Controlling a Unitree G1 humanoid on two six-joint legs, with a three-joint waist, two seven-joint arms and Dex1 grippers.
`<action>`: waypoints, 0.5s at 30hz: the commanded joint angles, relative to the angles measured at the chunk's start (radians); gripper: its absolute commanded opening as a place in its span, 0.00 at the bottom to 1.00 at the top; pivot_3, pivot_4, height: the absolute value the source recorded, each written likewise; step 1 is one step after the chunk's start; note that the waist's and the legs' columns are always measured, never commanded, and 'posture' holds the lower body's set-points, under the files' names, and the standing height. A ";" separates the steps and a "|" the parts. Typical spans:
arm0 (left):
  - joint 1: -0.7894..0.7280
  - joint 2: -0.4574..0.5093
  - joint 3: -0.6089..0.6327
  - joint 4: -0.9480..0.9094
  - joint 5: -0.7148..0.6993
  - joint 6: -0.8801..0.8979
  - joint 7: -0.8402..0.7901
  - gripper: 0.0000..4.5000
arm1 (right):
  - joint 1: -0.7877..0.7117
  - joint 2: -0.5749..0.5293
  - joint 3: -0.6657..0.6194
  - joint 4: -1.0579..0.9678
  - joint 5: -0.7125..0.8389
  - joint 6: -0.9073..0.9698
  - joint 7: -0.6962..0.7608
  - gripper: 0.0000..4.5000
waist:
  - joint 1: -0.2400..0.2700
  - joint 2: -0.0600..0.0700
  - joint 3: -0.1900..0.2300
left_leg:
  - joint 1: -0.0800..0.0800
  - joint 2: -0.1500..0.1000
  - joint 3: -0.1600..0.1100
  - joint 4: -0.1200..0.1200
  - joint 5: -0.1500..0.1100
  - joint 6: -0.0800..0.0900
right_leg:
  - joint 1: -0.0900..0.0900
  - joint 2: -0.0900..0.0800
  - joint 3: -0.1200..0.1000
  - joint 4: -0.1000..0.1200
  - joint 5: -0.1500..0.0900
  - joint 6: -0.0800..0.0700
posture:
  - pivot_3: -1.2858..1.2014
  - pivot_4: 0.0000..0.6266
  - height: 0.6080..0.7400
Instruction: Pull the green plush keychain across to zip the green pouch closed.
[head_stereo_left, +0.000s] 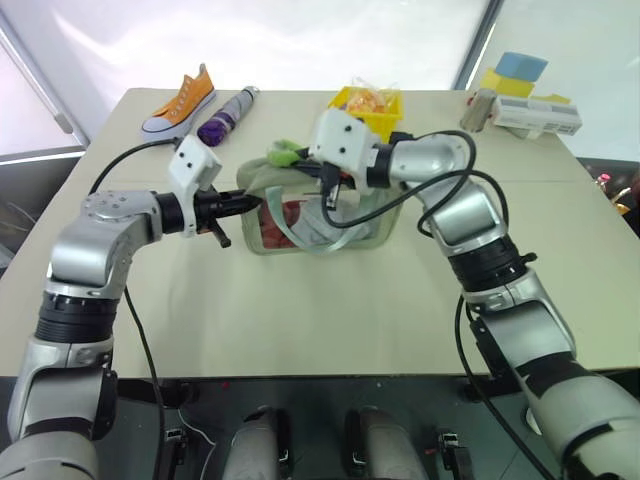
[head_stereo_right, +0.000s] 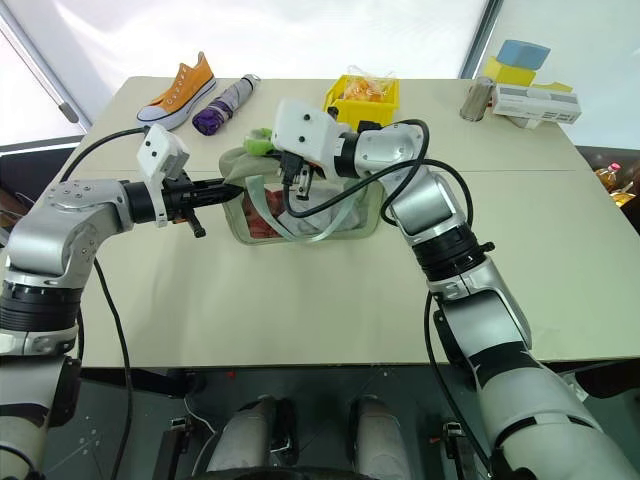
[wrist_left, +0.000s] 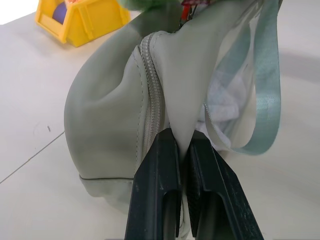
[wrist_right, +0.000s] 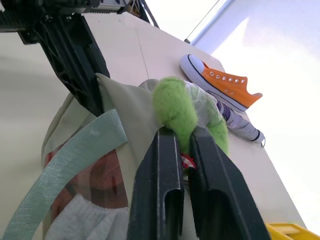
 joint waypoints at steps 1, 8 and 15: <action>-0.014 0.000 0.001 -0.012 0.002 -0.016 -0.004 0.00 | -0.045 -0.092 -0.095 -0.027 0.001 0.013 -0.020 0.02 | 0.002 0.000 0.000 | 0.000 0.000 0.000 0.000 0.000 0.000 | 0.000 0.000 0.000 0.000 0.000 0.000 | 0.52 0.24 1.00; 0.006 0.015 0.014 -0.006 0.011 -0.027 0.005 0.00 | 0.023 -0.337 -0.154 0.035 -0.080 -0.035 -0.065 0.02 | -0.001 0.000 0.000 | 0.000 0.000 0.000 0.000 0.000 0.000 | 0.000 0.000 0.000 -0.001 0.000 0.000 | 0.52 0.24 1.00; 0.031 0.013 0.012 -0.020 0.011 -0.025 0.017 0.00 | 0.219 -0.411 -0.212 0.091 -0.128 -0.053 -0.203 0.02 | -0.003 0.000 0.000 | 0.001 0.000 0.001 -0.001 0.000 0.000 | 0.000 0.000 0.000 -0.001 0.000 0.000 | 0.52 0.24 1.00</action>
